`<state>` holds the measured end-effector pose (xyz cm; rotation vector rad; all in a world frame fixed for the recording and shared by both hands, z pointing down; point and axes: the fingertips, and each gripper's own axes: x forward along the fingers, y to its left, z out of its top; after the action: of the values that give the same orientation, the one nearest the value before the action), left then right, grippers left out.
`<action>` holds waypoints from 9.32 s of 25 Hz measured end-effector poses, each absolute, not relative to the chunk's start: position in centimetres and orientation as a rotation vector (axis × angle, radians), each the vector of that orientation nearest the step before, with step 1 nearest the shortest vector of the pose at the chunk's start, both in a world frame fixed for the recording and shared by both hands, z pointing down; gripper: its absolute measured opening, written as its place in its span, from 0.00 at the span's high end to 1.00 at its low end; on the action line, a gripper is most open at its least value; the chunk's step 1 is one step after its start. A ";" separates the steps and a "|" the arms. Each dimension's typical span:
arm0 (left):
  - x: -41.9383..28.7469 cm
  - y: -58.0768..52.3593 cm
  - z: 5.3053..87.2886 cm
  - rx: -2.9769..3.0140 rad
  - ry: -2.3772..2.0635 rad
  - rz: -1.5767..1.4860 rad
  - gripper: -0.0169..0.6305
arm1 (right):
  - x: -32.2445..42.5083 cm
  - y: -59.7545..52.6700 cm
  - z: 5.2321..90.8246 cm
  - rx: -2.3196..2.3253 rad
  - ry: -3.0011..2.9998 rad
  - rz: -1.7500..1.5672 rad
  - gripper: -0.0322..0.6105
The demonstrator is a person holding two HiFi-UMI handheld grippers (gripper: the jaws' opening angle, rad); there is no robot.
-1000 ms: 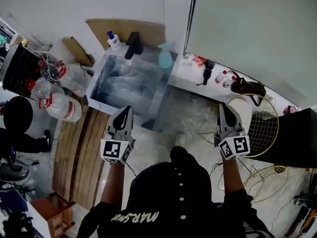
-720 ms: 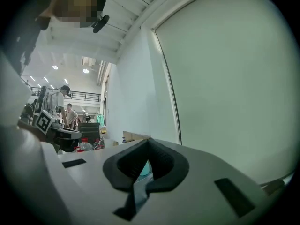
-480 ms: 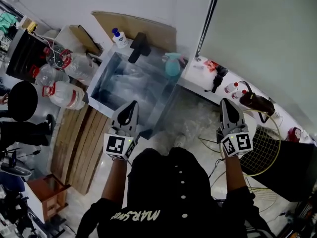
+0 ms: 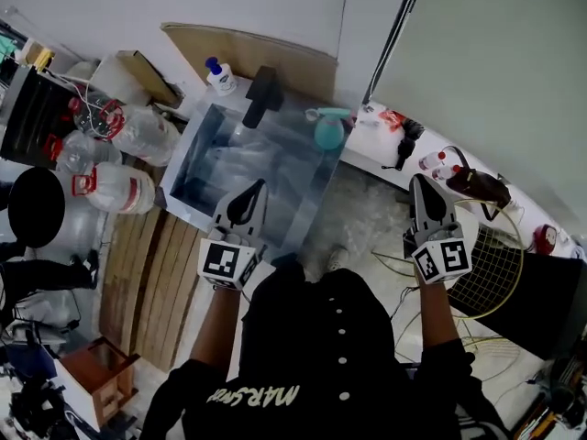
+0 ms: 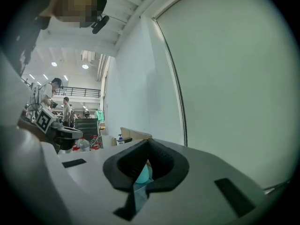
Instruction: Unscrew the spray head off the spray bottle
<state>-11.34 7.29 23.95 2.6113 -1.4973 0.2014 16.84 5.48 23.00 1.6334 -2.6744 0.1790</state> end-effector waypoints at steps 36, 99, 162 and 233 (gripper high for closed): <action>-0.7 -7.7 42.5 2.844 -0.742 0.517 0.43 | 14.8 -7.8 35.4 1.321 -2.598 0.244 0.93; 3.3 -10.7 47.1 2.975 -0.402 0.623 0.38 | -0.4 -11.0 36.3 0.129 -2.967 0.200 0.73; 3.6 -10.6 47.3 2.946 -0.495 0.676 0.38 | -1.4 -12.7 38.0 1.286 -2.521 0.080 0.56; 4.0 -10.6 47.5 2.937 -0.455 0.694 0.38 | -0.1 -11.6 35.2 0.370 -3.045 0.117 0.52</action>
<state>3.98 -10.58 47.49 2.9373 -0.4548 0.6941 -0.09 -11.56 35.16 0.3698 -3.0452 0.1172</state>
